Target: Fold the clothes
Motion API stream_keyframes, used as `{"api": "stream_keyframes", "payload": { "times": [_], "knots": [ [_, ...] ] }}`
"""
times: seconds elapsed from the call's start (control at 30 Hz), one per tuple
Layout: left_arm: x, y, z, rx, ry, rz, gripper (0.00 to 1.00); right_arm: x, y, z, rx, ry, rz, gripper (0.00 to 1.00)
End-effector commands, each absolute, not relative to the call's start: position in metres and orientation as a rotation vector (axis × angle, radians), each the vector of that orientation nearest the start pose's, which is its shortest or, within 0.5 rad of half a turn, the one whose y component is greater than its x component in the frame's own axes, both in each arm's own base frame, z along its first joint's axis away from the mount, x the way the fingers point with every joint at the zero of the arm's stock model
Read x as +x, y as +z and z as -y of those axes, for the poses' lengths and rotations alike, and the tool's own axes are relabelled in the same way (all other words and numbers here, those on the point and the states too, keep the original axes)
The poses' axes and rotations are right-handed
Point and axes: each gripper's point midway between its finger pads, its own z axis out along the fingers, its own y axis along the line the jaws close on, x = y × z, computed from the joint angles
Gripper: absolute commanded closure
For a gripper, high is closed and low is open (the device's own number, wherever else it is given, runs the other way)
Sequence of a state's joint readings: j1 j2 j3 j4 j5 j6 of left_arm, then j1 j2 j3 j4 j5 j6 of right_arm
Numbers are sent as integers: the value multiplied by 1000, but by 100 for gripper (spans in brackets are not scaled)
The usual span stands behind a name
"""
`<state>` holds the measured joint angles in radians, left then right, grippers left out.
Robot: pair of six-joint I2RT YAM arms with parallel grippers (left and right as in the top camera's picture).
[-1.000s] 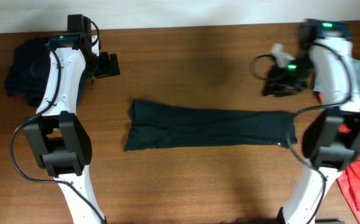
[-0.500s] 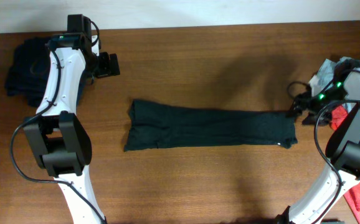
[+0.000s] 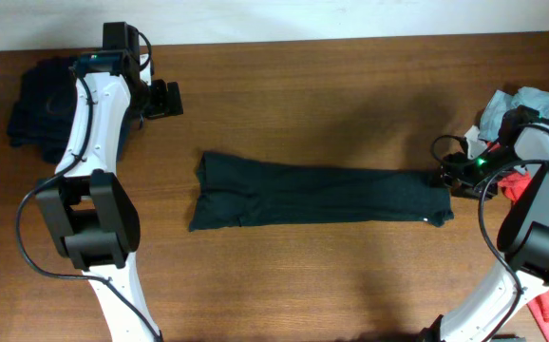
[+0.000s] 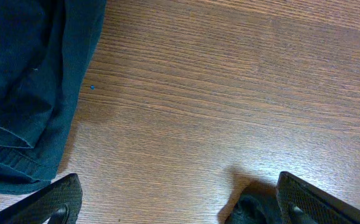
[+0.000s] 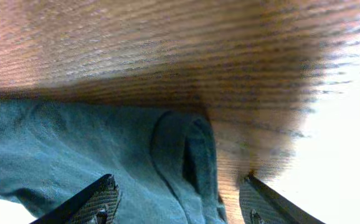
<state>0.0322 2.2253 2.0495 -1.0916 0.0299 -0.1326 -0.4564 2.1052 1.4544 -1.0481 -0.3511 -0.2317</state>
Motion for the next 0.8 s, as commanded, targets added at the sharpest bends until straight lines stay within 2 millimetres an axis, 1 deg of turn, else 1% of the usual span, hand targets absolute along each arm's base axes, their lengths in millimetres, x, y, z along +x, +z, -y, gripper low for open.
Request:
{"api": "stream_keyframes", "payload": {
  "times": [0.0,0.07,0.13,0.27,0.33,0.37,0.4,0.43,0.47,0.5,0.53,0.67,0.77],
  "knots": [
    [506,112,-10,-242,-83,-2815,1,333,-21,70,338,717,-3125,36],
    [506,112,-10,-242,-83,-2815,1,334,-22,62,294,702,-3144,37],
    [506,112,-10,-242,-83,-2815,1,333,-25,57,237,644,-3178,37],
    [506,112,-10,-242,-83,-2815,1,330,-31,56,133,446,-3261,37],
    [506,112,-10,-242,-83,-2815,1,329,-33,60,131,331,-3295,40],
    [506,112,-10,-242,-83,-2815,1,328,-34,64,149,274,-3308,44],
    [506,112,-10,-242,-83,-2815,1,327,-35,67,167,230,-3317,53],
    [506,112,-10,-242,-83,-2815,1,326,-35,69,180,200,-3323,68],
    [506,112,-10,-242,-83,-2815,1,325,-35,71,194,175,-3328,80],
    [506,112,-10,-242,-83,-2815,1,325,-35,72,193,168,-3328,88],
    [506,112,-10,-242,-83,-2815,1,325,-35,73,194,161,-3329,91],
    [506,112,-10,-242,-83,-2815,1,328,-32,83,208,110,-3323,92],
    [506,112,-10,-242,-83,-2815,1,334,-25,95,233,76,-3306,92]
  ]
}}
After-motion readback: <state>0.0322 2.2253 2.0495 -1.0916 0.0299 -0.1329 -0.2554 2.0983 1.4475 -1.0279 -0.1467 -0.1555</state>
